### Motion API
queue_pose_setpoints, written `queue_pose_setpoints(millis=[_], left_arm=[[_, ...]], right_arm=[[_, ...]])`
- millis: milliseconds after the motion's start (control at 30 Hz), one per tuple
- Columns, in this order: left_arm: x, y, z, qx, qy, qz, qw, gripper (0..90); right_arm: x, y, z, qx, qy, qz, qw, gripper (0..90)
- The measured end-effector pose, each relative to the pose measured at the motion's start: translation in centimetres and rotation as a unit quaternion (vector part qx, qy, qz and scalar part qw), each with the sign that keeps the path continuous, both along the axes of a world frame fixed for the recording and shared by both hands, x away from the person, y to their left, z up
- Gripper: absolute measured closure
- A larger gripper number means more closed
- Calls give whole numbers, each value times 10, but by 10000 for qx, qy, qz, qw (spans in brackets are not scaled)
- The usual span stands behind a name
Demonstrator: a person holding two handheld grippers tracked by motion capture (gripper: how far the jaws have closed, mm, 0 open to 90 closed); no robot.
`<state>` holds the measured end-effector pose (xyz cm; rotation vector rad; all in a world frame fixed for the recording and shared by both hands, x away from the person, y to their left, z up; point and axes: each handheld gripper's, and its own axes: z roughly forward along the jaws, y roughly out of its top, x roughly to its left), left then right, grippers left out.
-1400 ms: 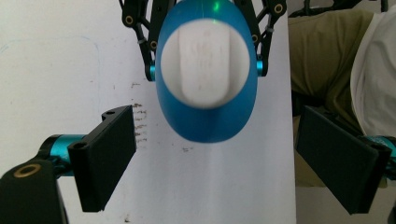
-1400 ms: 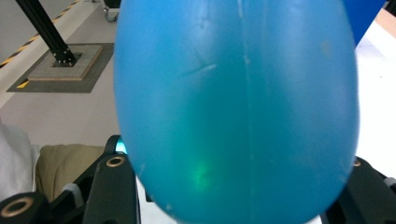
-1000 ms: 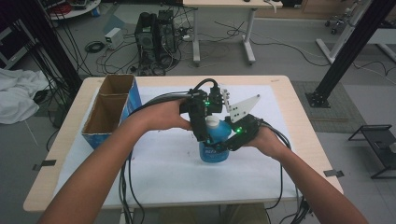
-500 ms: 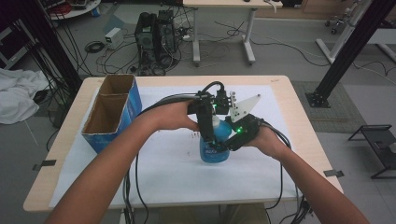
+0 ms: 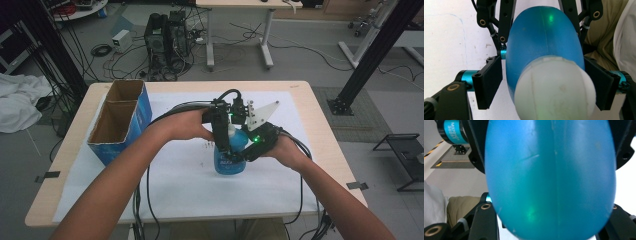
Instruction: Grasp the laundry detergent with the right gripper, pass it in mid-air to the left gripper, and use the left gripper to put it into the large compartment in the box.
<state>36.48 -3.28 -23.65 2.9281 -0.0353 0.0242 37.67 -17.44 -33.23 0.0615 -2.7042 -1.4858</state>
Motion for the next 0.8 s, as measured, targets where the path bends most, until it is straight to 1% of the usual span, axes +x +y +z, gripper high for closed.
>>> queue_pose_setpoints(millis=[67,100,133,167,200,233,267,300,333,433,467,500,533,567,600,633,667,700,733,767,800], left_arm=[[0,0,-1,-17,2,10,10000,213],[0,0,-1,-9,2,14,10000,213],[0,0,-1,-22,2,16,10000,213],[0,0,-1,15,3,15,10000,213],[0,0,-1,16,3,12,10000,214],[0,-1,-1,15,-2,9,10000,213],[0,-1,-1,15,0,-1,10000,214],[0,-1,-1,14,17,-32,10000,232],[0,-1,-1,23,24,-38,10000,249],[0,-1,-2,-13,52,-27,10000,249],[0,-1,-2,17,29,-37,10000,249],[0,-1,-2,25,34,-39,10000,249],[0,-1,-2,25,34,-39,10000,249],[0,-1,-2,33,18,-28,10000,249],[0,0,-2,28,27,-43,10000,249],[0,0,-2,4,43,-42,10000,261],[-1,0,-2,1,36,-55,10000,285],[-1,0,-2,4,32,-56,10000,286],[-1,0,-2,4,32,-56,10000,286],[-1,0,-2,4,27,-54,10000,286],[-1,0,-2,1,21,-47,10000,287]], right_arm=[[0,0,0,19,-10,-2,10000,444],[0,-1,0,-28,46,-33,10000,444],[0,0,0,5,-8,-11,10000,444],[0,0,0,-20,9,-13,10000,444],[1,1,0,30,-84,10,10000,444],[1,1,0,43,-104,1,9999,444],[1,1,0,-2,-47,13,10000,443],[-2,0,0,-85,111,-28,9999,443],[-3,0,0,-133,211,-21,9997,443],[-2,0,0,-131,225,-5,9997,443],[-1,0,0,-91,163,6,9998,443],[-3,0,0,-175,279,-12,9995,443],[-3,0,0,-175,279,-12,9995,443],[-3,0,-1,-177,268,-17,9995,443],[-1,0,-1,-90,96,-19,9999,442],[1,1,-1,-10,-14,6,10000,442],[-5,-1,0,-255,438,-57,9987,443],[-6,-1,0,-288,527,-76,9982,443],[-6,-1,0,-288,527,-76,9982,443],[-1,0,-1,-72,136,-30,9999,442],[0,1,-1,-24,43,2,10000,443]])
